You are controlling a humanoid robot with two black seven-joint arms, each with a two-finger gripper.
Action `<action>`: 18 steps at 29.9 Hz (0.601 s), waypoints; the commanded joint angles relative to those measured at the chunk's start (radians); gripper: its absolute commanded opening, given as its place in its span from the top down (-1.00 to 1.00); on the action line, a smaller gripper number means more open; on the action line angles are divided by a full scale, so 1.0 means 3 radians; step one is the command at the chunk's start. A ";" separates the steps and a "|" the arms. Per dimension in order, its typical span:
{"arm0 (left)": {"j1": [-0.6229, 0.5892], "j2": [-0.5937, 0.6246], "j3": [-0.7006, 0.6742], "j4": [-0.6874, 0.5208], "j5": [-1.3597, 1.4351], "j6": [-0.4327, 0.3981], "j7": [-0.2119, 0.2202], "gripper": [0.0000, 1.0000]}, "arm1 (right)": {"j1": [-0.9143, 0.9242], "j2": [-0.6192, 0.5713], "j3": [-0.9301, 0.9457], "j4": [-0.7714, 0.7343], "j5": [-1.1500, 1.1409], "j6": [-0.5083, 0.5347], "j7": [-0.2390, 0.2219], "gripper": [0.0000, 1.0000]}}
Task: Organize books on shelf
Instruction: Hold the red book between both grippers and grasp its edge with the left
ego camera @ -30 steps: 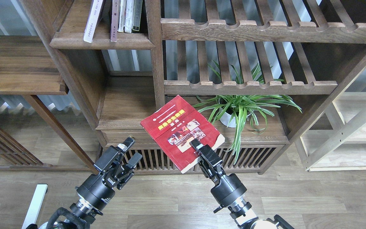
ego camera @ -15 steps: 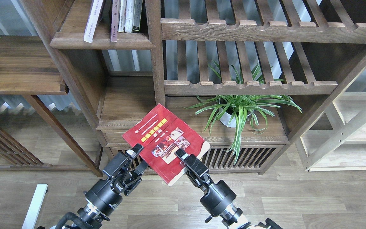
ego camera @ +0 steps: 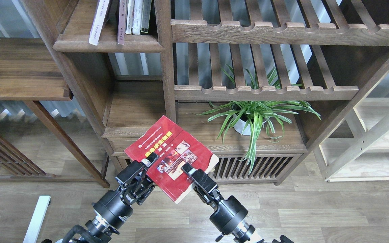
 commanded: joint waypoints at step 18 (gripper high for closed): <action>-0.0036 0.0060 0.0015 -0.0007 -0.0003 0.0000 0.0054 0.68 | -0.0031 0.0000 -0.0046 0.0000 -0.0026 0.0000 -0.0005 0.91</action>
